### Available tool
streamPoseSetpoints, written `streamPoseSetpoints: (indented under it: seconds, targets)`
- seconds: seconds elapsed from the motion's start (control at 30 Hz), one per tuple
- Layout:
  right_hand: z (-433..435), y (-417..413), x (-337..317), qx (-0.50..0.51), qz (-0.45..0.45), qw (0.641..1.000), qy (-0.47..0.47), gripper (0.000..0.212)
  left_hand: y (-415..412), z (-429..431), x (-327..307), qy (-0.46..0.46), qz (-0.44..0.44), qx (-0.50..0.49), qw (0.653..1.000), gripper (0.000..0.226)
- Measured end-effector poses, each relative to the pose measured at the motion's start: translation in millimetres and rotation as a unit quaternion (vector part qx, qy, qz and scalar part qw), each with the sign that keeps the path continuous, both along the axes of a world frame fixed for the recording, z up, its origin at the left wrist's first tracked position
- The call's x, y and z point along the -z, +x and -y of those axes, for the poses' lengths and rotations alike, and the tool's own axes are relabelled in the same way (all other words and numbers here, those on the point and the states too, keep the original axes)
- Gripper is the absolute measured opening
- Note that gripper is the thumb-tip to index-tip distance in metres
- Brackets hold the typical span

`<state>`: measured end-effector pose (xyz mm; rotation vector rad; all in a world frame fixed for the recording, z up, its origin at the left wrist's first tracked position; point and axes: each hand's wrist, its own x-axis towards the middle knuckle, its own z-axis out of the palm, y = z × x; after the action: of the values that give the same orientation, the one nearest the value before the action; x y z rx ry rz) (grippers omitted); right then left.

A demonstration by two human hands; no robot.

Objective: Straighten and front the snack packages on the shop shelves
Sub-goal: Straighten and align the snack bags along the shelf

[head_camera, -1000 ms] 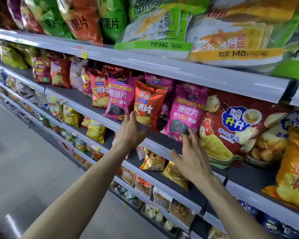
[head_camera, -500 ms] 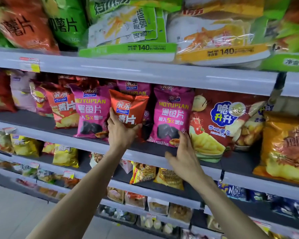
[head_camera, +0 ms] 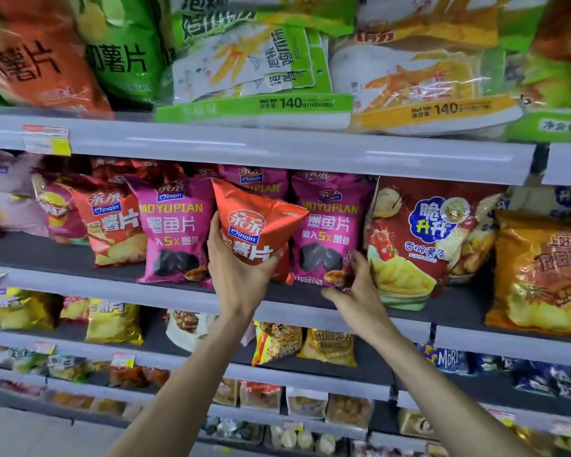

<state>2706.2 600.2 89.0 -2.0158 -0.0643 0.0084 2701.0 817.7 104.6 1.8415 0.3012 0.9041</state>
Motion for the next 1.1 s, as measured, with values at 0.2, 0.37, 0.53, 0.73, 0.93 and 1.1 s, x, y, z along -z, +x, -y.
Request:
streamPoseSetpoints:
  seconds: [0.2,0.37,0.53,0.73,0.93,1.1]
  targets:
    - [-18,25,-6,0.056,-0.012,0.995,0.079,0.104,-26,-8,-8,-0.023,0.015,0.021,0.999,0.128]
    - [-41,43,1,0.122,-0.013,0.988,0.088,0.123,-47,-18,-12,-0.012,-0.002,0.038,0.999,0.123]
    - [-58,30,10,0.110,-0.001,0.991,0.075,0.120,-64,-32,-11,-0.036,-0.002,0.052,0.998,0.118]
    - [-64,33,21,0.072,0.031,0.995,0.060,0.094,-77,-53,-17,-0.054,0.007,0.046,0.997,0.121]
    - [-69,40,13,0.021,-0.018,0.995,0.097,0.092,-79,-61,-21,-0.056,0.003,0.059,0.997,0.122]
    - [-51,44,4,0.030,-0.054,0.990,0.126,0.107,-83,-73,-22,-0.104,0.000,0.070,0.992,0.122]
